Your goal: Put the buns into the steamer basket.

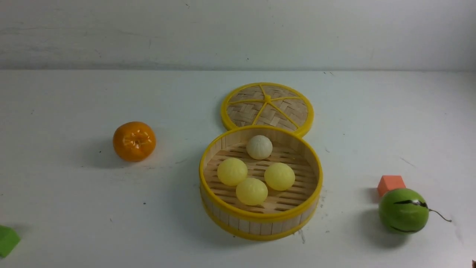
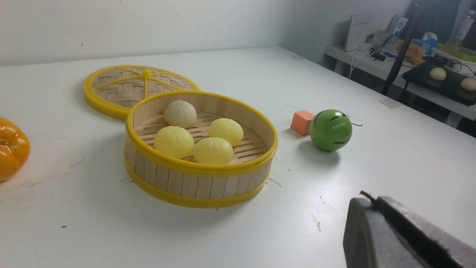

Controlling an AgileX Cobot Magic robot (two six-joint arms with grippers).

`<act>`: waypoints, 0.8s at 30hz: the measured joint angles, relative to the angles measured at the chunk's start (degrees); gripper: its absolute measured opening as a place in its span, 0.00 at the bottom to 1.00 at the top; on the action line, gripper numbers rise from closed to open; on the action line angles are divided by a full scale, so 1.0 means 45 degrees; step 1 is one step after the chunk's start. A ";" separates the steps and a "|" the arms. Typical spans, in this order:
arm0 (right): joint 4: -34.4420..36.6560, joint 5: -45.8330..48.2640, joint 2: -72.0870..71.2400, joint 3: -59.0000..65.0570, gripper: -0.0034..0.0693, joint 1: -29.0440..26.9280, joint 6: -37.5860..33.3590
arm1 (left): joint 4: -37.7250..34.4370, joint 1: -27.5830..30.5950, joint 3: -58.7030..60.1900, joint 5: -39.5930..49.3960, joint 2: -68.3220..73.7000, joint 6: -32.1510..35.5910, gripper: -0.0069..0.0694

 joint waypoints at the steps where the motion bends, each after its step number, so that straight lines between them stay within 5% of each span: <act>1: 0.0000 0.0000 -0.0068 0.0000 0.05 0.0000 0.0000 | 0.0000 0.0000 0.0000 0.0000 0.0000 0.0000 0.07; 14: -0.0623 -0.0167 -0.1788 0.1035 0.06 -0.0179 0.0011 | 0.0013 0.0000 0.0000 0.0058 0.0000 0.0000 0.07; 18: -0.1025 -0.2416 -0.3090 0.2571 0.02 -0.2898 -0.0852 | 0.0013 0.0000 0.0000 0.0089 0.0000 0.0000 0.07; 24: -0.0007 -0.7204 -0.6185 0.7255 0.02 -0.7717 -0.4671 | 0.0024 0.0000 0.0000 0.0089 0.0000 0.0000 0.07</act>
